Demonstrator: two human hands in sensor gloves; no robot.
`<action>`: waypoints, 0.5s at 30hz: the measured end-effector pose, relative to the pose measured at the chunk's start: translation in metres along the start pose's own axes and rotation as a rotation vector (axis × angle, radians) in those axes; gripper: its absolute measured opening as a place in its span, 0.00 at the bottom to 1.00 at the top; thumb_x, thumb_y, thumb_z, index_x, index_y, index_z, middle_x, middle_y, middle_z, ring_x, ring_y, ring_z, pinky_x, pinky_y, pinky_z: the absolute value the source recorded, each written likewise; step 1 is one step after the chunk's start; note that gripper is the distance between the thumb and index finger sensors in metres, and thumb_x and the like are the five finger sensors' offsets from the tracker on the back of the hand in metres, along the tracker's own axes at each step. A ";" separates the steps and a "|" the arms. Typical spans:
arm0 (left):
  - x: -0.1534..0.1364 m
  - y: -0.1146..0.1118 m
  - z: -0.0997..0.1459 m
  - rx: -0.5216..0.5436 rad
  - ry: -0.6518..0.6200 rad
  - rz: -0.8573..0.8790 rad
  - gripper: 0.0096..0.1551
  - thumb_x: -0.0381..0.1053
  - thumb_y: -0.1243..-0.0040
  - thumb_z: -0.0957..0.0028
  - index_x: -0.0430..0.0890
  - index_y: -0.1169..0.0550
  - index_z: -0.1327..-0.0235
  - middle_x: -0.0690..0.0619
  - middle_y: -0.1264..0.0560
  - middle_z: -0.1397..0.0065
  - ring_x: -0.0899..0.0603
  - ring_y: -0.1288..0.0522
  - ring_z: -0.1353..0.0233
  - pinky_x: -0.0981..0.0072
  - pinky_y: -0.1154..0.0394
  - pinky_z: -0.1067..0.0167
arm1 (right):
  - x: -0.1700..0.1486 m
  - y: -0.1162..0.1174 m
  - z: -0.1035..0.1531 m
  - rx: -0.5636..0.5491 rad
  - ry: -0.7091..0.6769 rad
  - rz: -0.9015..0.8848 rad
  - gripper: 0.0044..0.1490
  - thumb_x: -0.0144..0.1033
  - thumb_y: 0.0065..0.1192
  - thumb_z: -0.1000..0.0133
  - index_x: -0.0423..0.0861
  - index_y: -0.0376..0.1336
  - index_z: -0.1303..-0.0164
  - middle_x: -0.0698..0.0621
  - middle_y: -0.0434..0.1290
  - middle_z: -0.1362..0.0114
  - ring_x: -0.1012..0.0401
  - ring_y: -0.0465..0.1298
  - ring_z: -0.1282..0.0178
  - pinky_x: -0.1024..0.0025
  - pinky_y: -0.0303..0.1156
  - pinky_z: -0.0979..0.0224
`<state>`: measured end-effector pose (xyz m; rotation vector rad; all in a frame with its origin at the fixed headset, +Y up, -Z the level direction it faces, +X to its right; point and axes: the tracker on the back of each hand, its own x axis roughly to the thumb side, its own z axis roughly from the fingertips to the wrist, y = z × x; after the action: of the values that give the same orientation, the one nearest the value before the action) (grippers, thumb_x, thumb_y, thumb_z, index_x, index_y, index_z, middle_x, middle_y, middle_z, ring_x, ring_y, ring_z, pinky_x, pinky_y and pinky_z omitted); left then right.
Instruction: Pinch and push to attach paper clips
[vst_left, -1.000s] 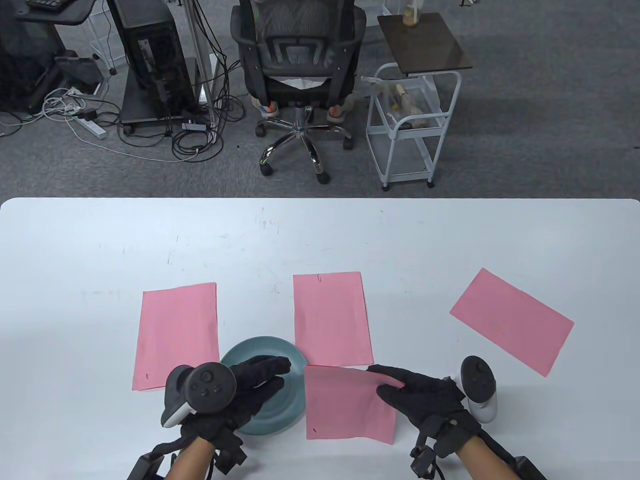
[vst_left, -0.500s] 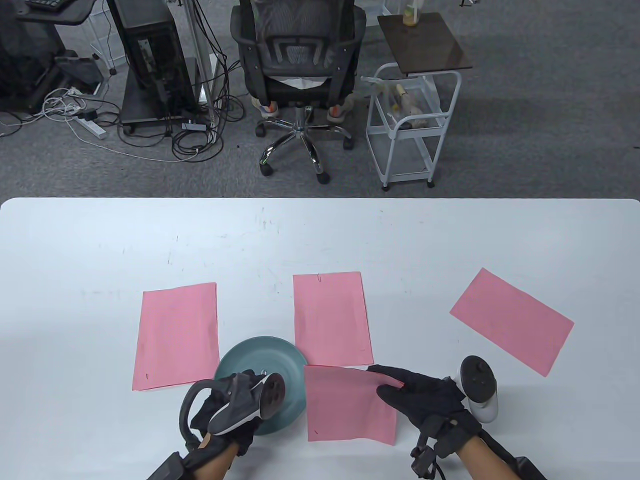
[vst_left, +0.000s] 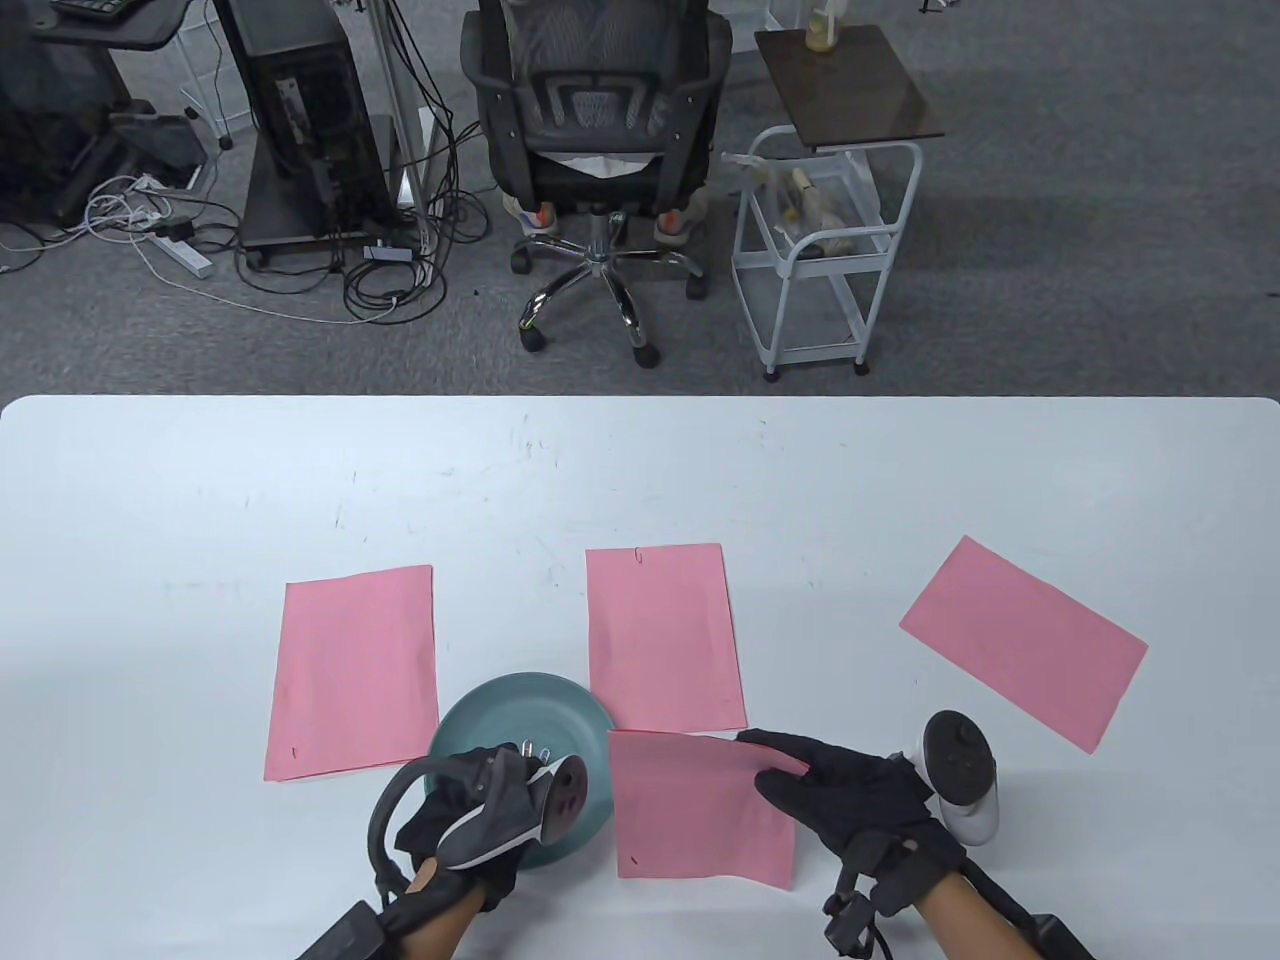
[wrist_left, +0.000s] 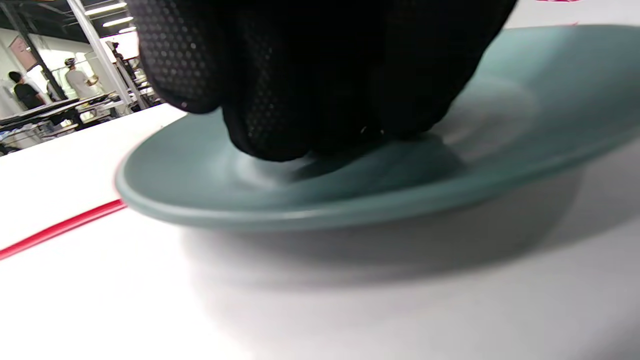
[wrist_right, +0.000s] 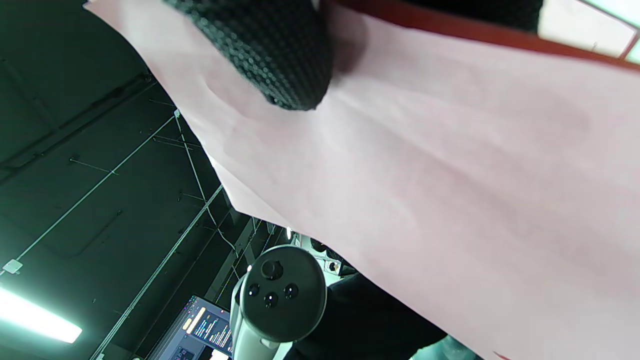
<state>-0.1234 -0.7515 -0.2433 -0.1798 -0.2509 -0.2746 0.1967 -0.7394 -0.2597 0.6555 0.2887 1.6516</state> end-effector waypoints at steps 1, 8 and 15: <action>0.001 0.000 0.000 0.002 -0.006 -0.016 0.20 0.53 0.26 0.45 0.47 0.14 0.43 0.48 0.14 0.42 0.45 0.13 0.48 0.51 0.19 0.42 | 0.000 0.000 0.000 -0.001 -0.001 0.003 0.25 0.28 0.64 0.37 0.46 0.67 0.27 0.42 0.76 0.29 0.46 0.78 0.35 0.50 0.74 0.36; 0.008 -0.004 0.001 0.039 -0.040 -0.088 0.20 0.53 0.28 0.44 0.46 0.14 0.43 0.47 0.15 0.43 0.45 0.14 0.49 0.50 0.20 0.43 | 0.001 -0.001 0.001 -0.005 -0.003 0.008 0.25 0.28 0.64 0.37 0.46 0.67 0.27 0.42 0.77 0.30 0.46 0.79 0.35 0.50 0.74 0.36; -0.006 0.004 0.006 0.051 -0.002 -0.032 0.20 0.55 0.28 0.45 0.47 0.14 0.45 0.49 0.14 0.45 0.47 0.13 0.50 0.52 0.19 0.43 | 0.001 -0.004 0.002 -0.008 0.004 0.006 0.25 0.28 0.64 0.37 0.46 0.68 0.27 0.42 0.77 0.29 0.46 0.78 0.35 0.50 0.74 0.36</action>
<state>-0.1291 -0.7450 -0.2402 -0.1254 -0.2627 -0.2991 0.2008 -0.7384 -0.2597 0.6479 0.2825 1.6594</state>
